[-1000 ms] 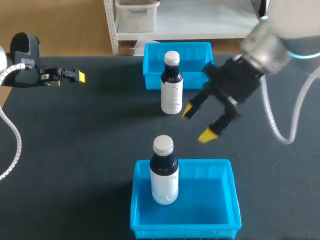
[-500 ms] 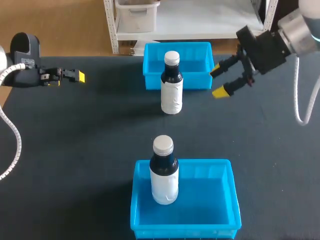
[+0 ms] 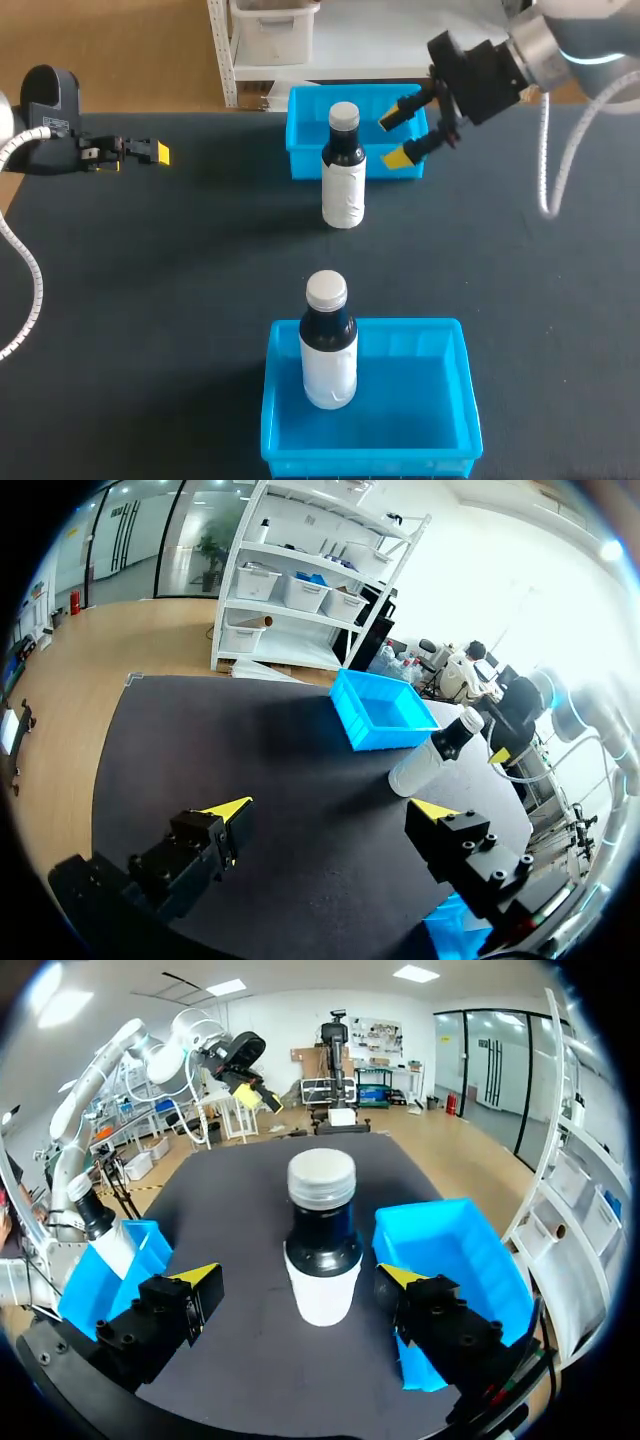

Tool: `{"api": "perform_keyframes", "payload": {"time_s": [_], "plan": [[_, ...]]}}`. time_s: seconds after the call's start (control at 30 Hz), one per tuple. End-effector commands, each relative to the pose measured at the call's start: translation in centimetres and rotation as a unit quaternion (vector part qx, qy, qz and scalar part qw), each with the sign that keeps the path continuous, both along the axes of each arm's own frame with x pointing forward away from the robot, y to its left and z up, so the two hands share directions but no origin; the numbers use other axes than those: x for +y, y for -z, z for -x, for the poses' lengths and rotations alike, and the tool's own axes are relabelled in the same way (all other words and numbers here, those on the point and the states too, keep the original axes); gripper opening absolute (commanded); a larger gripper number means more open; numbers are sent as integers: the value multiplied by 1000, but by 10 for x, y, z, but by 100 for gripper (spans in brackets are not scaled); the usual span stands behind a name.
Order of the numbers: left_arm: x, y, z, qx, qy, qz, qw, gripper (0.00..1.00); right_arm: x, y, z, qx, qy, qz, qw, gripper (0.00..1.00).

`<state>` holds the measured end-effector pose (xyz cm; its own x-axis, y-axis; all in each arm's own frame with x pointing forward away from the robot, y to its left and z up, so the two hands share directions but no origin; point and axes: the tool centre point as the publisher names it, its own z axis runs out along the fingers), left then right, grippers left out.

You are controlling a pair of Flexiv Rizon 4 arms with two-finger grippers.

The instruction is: Pick up the bottle, and place it in the far bin if it is heavy, or in the near bin if it is light.

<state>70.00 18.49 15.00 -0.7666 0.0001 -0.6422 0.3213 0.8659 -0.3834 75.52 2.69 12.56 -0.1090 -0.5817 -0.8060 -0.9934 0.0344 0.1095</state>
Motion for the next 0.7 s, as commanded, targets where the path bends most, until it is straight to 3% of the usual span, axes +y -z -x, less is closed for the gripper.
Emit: {"api": "perform_keyframes", "payload": {"time_s": [0.03, 0.7], "plan": [[0, 0, 0, 0, 0, 0, 1000, 100, 12, 4, -19, 10, -19, -7, 1000, 100], [0, 0, 0, 0, 0, 0, 1000, 100, 59, 4, -7, 11, -17, -22, 1000, 100]]}}
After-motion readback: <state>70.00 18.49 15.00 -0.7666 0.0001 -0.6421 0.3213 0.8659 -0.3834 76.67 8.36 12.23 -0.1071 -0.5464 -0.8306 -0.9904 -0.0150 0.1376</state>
